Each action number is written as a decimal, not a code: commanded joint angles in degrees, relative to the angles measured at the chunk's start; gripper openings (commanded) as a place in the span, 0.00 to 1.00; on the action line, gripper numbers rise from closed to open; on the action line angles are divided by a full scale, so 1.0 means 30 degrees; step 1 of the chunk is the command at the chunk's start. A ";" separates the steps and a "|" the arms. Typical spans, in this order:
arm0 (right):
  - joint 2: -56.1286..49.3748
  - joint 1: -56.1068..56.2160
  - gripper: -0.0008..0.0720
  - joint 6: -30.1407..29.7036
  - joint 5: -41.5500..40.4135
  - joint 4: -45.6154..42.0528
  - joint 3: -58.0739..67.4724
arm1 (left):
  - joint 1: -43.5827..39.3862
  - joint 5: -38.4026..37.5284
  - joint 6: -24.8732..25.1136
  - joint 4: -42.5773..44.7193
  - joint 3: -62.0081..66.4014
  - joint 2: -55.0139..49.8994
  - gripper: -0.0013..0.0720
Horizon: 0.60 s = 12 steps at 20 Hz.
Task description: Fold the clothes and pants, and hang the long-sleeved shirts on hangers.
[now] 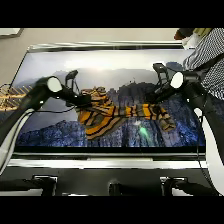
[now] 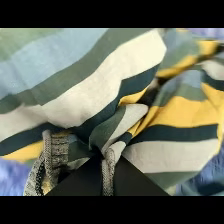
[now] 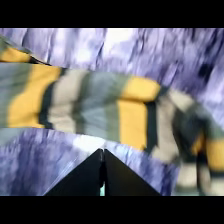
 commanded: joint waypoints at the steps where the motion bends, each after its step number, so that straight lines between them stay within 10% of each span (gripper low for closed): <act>1: 0.0000 -0.0007 0.05 0.1814 0.3650 0.0452 0.0022 | -0.0321 -0.1741 0.0189 -0.0073 -0.2382 0.3810 0.04; 5: 0.0051 0.0000 0.12 0.1319 0.8633 0.2433 -0.0044 | -0.2433 -0.0911 -0.1326 -0.1253 -0.9959 0.8874 0.04; 9: 0.1800 0.0000 0.13 0.1472 0.6849 0.4182 -0.2565 | -0.3708 0.1151 -0.2863 -0.2543 -1.3566 0.9894 0.05; 10: 0.2324 0.0000 0.21 0.1749 0.6127 0.4656 -0.3621 | -0.3694 0.1865 -0.3147 -0.2543 -1.3631 0.9850 0.16; 12: 0.3045 0.0000 0.58 0.2171 0.5093 0.5974 -0.5676 | -0.3177 0.2761 -0.3169 -0.2550 -1.3238 0.9879 0.75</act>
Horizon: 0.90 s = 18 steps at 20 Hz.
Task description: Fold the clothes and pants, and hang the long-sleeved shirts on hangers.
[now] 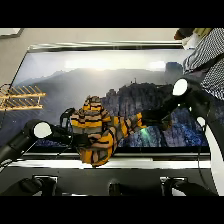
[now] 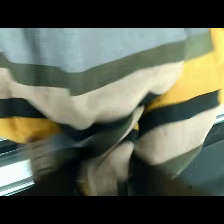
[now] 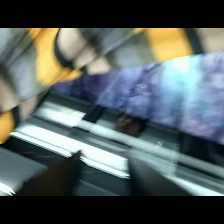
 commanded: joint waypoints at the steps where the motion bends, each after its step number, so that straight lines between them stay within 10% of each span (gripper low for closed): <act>1: 0.1290 0.0000 0.69 0.0546 -0.1654 0.2579 -0.3344 | 0.0692 0.1581 -0.0590 -0.0379 -0.0350 0.0466 0.92; 4: 0.1508 0.0000 0.89 0.0321 -0.3803 0.4488 -0.6302 | 0.3716 0.1836 -0.0597 -0.0379 0.0918 0.0554 0.98; 15: -0.1384 0.0007 0.87 -0.1916 -1.4855 1.3216 -0.9938 | 1.2837 0.0947 0.2317 -0.1406 0.1246 -0.1712 0.98; 16: -0.1887 0.0015 0.83 -0.2302 -1.4695 1.3566 -0.9938 | 1.2801 0.0933 0.2572 -0.1421 0.1246 -0.1967 0.98; 18: -0.2310 0.0015 0.36 -0.2637 -1.4149 1.3690 -0.9930 | 1.2808 0.0860 0.3096 -0.1719 0.1246 -0.2572 0.98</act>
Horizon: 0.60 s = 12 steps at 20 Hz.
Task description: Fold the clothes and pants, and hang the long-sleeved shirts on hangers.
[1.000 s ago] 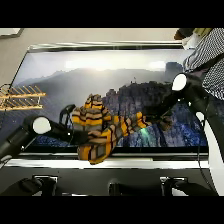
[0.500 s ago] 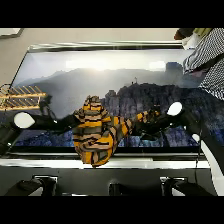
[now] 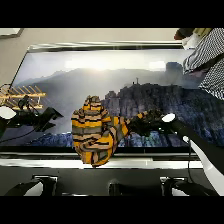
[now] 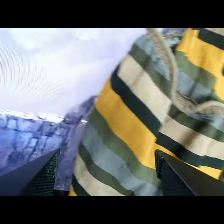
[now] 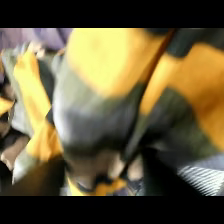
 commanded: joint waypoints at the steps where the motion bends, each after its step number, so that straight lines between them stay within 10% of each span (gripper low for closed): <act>1: -0.0743 0.0007 0.25 -0.1275 0.0022 0.1523 -0.0080 | 0.0393 -0.0146 0.1450 -0.0838 0.0022 -0.1049 0.98; 4: 0.0816 -0.0007 0.05 -0.1392 0.0750 0.1078 0.0022 | 0.0299 -0.0073 0.3082 -0.2623 0.0022 -0.2069 0.98; 12: 0.4357 -0.0007 0.05 0.0583 0.1749 -0.1501 0.0022 | -0.2302 0.2164 0.3381 -0.3096 0.0022 -0.5187 0.95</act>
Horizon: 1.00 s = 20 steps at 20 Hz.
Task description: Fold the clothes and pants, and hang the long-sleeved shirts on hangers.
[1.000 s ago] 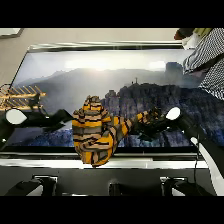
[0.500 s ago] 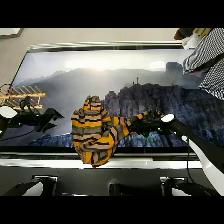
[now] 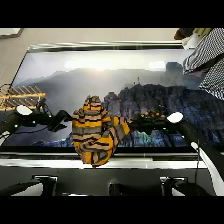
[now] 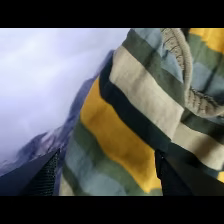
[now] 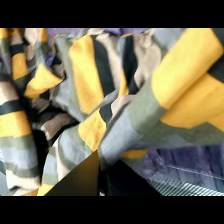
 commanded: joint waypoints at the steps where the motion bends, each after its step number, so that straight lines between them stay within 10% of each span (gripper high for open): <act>1: 0.1013 -0.0007 0.05 0.0714 0.0481 -0.0641 0.0022 | -0.1129 0.1122 -0.0153 -0.0211 0.0022 -0.1158 0.93; 5: 0.1734 -0.0007 0.05 0.1093 0.0481 -0.0612 0.0022 | -0.1290 0.1413 -0.0313 -0.0772 0.0029 -0.1151 0.05; 13: 0.2907 -0.0007 0.05 0.1093 0.0364 -0.2812 0.6164 | -0.1253 -0.0437 -0.1129 0.3483 0.8531 0.0393 0.04; 20: 0.3024 -0.0022 0.05 0.5064 0.1698 -1.4200 2.1675 | -0.1253 -0.0780 -0.5304 1.0958 2.2709 0.2419 0.04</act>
